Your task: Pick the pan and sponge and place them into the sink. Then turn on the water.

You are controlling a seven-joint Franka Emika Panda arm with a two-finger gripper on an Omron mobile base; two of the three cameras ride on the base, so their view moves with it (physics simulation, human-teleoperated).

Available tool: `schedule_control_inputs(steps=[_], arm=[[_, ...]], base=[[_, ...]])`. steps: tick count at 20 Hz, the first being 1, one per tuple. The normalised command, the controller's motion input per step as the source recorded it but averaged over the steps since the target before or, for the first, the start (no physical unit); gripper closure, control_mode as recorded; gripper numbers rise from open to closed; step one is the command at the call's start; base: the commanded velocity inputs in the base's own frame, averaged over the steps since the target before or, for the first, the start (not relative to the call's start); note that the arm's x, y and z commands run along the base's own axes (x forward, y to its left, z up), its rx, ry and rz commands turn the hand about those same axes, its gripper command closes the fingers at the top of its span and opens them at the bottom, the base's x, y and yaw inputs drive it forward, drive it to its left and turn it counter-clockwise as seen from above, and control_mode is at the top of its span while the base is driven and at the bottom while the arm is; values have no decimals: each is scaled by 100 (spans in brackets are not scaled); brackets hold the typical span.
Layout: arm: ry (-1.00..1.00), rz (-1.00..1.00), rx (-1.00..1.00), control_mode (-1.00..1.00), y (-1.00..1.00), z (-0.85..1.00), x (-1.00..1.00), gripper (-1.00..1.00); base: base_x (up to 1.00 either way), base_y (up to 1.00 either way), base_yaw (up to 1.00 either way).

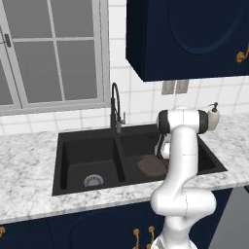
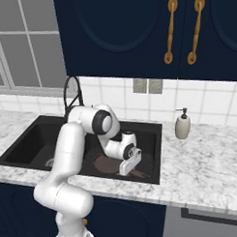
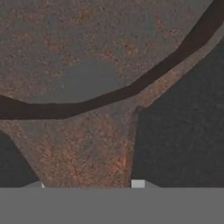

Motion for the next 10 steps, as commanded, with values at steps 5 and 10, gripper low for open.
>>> schedule_control_inputs(steps=[5, 10], arm=[[0, 0, 0, -100, 5, -49, 19, 100], [0, 0, 0, -100, 6, -51, 17, 100]], base=[[0, 0, 0], [0, 0, 0]])
